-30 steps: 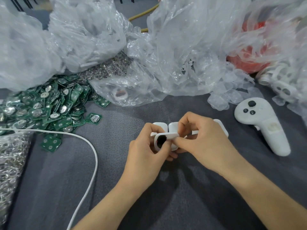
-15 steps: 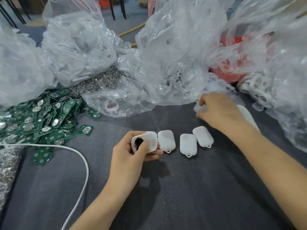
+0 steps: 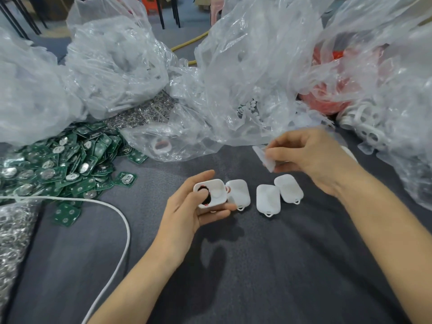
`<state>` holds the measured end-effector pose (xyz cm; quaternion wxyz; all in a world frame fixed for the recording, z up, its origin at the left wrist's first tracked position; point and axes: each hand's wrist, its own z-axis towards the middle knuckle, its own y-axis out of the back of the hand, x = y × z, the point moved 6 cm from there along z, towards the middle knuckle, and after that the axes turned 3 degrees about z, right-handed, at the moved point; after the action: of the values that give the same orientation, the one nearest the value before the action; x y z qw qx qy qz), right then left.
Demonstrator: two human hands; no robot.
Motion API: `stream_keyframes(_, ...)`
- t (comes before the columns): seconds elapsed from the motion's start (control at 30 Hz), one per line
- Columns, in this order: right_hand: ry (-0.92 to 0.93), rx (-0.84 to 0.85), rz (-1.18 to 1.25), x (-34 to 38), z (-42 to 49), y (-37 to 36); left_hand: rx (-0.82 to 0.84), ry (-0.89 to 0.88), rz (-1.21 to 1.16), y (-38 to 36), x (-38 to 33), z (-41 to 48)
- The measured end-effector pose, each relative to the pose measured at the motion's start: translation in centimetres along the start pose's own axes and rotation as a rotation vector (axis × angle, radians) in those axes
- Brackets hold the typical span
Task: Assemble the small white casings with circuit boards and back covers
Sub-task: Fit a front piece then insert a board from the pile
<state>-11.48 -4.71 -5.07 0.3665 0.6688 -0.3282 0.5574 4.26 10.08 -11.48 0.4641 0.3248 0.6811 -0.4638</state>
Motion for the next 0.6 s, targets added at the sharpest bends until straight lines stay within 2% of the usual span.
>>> stream_keyframes(0.07,-0.015,0.108,0.116,0.0,-0.8,-1.9,0.023,0.003,0.009,-0.1,0.1,0.1)
stream_keyframes(0.17,0.003,0.161,0.159,0.3,-1.3,-3.7,0.061,0.005,0.012,-0.2,0.1,0.1)
stream_keyframes(0.33,0.038,0.215,0.092,0.7,-1.8,-5.0,0.141,-0.027,0.084,-0.5,0.1,0.1)
stream_keyframes(0.6,0.119,0.197,-0.004,0.6,-2.1,-5.6,0.147,-0.042,0.102,-0.4,0.0,0.0)
